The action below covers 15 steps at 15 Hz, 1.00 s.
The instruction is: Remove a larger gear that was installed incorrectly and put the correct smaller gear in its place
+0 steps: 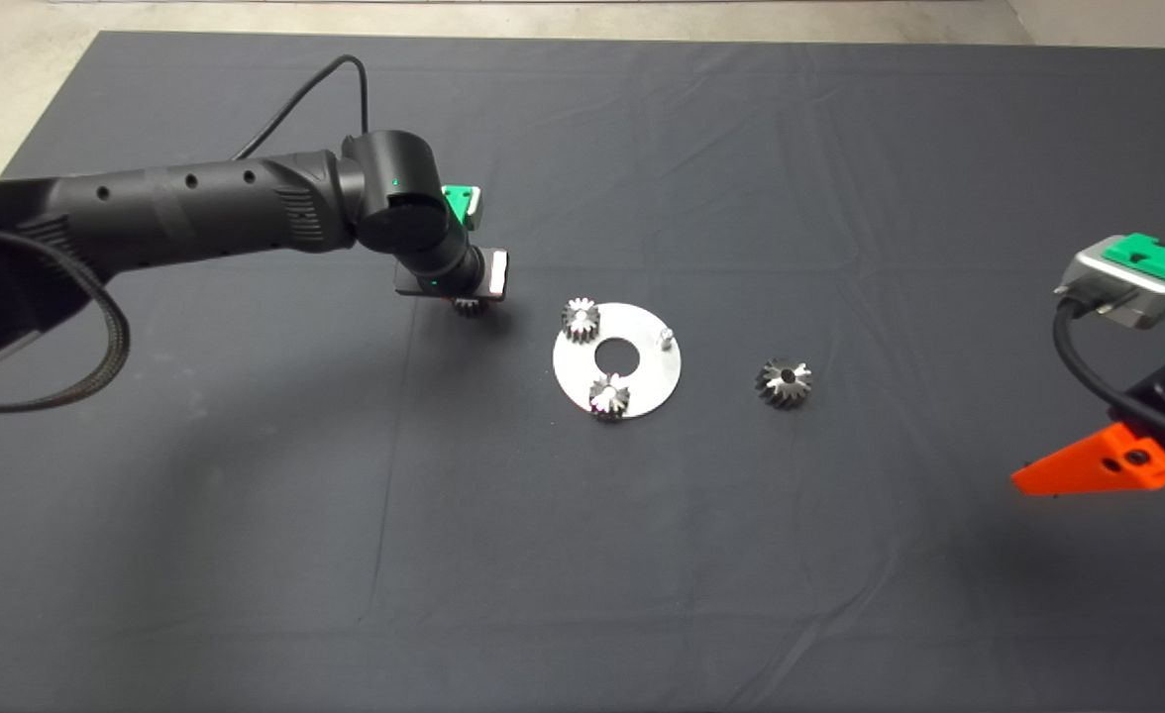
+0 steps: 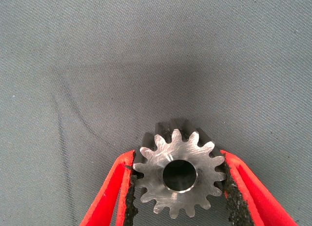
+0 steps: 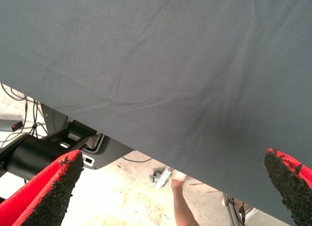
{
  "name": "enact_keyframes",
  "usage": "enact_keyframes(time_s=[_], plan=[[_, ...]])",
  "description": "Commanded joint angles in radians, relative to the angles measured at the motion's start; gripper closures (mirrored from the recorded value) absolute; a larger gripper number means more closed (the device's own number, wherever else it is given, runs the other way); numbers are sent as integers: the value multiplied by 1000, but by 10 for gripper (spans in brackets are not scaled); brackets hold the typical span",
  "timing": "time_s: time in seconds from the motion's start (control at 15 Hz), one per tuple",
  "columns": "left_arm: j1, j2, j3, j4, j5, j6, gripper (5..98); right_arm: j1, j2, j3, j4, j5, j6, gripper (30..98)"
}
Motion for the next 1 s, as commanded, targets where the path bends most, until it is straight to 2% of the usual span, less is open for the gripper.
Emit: enact_keyframes(time_s=[0.0,0.13,0.47,0.67,0.8,0.87,0.93], plan=[[-18,11,-3,7,1,50,663,18,0,4,35,3,5,308],[-18,45,-4,6,7,87,663,18,0,4,35,3,5,308],[-24,58,-7,6,10,88,700,18,-6,4,37,2,5,308],[-63,56,-10,6,22,86,701,18,-8,4,36,2,5,308],[-101,59,-10,3,52,88,701,18,-9,4,35,0,5,308],[-116,59,-7,-7,56,87,702,18,-9,4,36,0,5,308],[-137,61,-4,-37,57,86,702,18,-9,4,35,0,5,308]])
